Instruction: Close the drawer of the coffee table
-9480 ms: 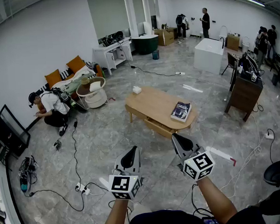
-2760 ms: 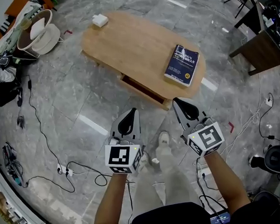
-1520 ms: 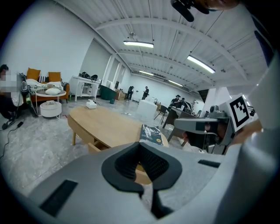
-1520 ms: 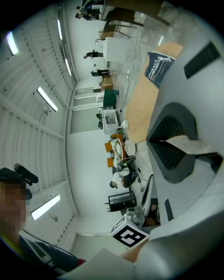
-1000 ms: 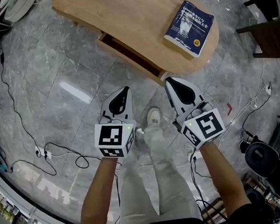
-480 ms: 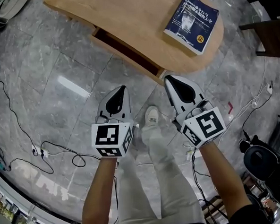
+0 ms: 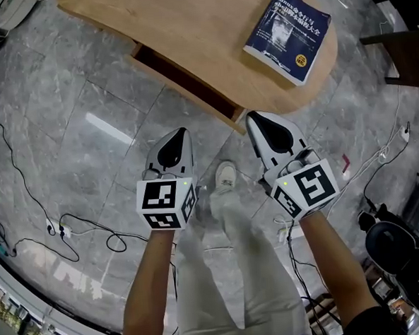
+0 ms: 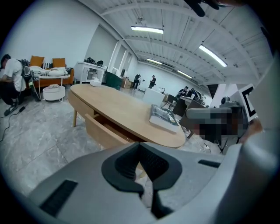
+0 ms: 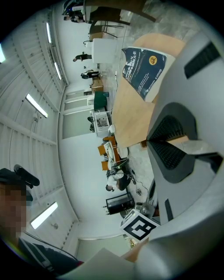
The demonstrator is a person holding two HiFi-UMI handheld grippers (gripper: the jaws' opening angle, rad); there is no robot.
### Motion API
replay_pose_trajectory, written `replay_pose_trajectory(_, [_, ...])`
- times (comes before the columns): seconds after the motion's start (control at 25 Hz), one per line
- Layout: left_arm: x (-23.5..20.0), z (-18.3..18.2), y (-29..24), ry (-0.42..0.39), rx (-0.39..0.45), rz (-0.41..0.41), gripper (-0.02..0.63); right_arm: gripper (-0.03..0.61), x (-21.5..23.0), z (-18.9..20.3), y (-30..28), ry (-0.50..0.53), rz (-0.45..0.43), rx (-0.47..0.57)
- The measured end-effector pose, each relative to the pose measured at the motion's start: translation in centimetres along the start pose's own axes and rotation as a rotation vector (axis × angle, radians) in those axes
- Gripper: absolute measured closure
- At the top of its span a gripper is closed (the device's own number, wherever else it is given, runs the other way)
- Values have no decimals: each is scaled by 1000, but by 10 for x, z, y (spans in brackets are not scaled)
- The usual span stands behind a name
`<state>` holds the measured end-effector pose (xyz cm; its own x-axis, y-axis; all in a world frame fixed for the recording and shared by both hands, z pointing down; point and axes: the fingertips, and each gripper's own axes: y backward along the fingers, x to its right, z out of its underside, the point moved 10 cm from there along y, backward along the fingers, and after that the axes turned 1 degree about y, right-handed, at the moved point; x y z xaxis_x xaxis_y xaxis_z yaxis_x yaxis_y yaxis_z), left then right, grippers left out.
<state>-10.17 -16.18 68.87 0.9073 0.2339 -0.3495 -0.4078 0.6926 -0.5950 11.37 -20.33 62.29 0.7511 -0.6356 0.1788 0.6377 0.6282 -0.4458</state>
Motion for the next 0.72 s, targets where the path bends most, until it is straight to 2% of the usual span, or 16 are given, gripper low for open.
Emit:
replay_pose_trajectory(0.24, [-4,8,-23,46,-10,-14,615,560,14,10,-1,-4,8,-17])
replay_pose_trajectory(0.56, [-11,16,-51,39,-27,-27,615,560,25,21,-16,-8,-19,-33])
replay_pose_trajectory(0.72, [-17,23,-64,61,-33,-35,615,560,27,24,-23,-10,-28,-31])
